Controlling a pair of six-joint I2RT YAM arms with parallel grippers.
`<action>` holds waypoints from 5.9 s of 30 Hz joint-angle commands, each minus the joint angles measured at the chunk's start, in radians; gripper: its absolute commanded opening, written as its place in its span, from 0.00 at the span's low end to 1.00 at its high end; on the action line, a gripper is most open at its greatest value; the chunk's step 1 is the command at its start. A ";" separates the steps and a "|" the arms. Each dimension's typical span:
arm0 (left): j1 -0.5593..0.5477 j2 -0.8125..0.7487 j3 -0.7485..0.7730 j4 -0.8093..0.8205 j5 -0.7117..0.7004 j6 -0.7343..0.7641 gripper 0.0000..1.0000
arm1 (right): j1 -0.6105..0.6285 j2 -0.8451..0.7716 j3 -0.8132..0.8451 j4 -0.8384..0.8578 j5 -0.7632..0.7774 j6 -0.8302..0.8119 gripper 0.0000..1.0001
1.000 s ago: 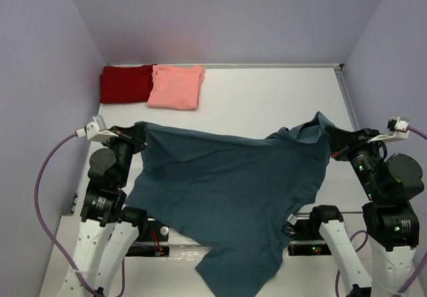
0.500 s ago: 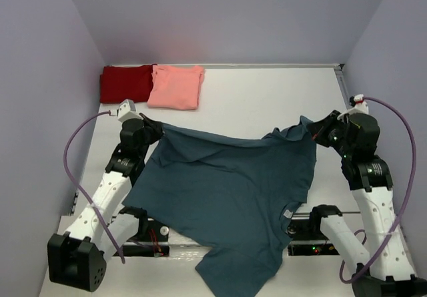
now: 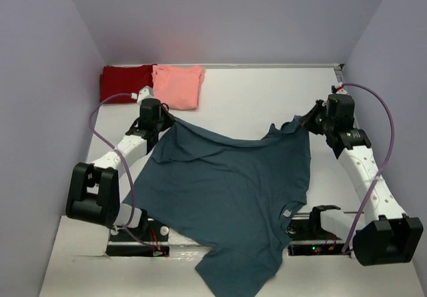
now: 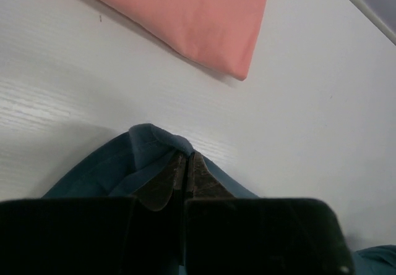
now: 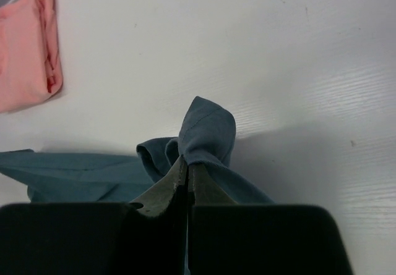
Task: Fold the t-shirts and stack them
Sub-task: Flatten out the tshirt
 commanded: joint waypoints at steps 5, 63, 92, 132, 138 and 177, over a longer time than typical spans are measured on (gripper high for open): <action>-0.010 0.167 0.261 0.066 0.021 0.075 0.00 | -0.001 0.122 0.116 0.104 0.152 -0.005 0.00; -0.039 0.703 0.995 -0.126 0.064 0.230 0.00 | -0.001 0.573 0.308 0.092 0.517 -0.020 0.00; -0.062 -0.560 0.150 -0.367 -0.111 0.012 0.00 | -0.001 0.002 0.354 0.186 -0.458 -0.137 0.00; 0.007 -1.121 0.268 -0.942 0.130 -0.145 0.00 | -0.001 -0.502 0.942 0.092 -0.669 -0.194 0.00; 0.125 -1.185 0.220 -0.995 0.250 -0.123 0.00 | -0.001 -0.506 0.932 0.084 -0.665 -0.208 0.00; 0.273 -1.008 0.950 -0.868 0.373 0.009 0.00 | -0.001 -0.582 1.196 0.198 -0.543 -0.304 0.00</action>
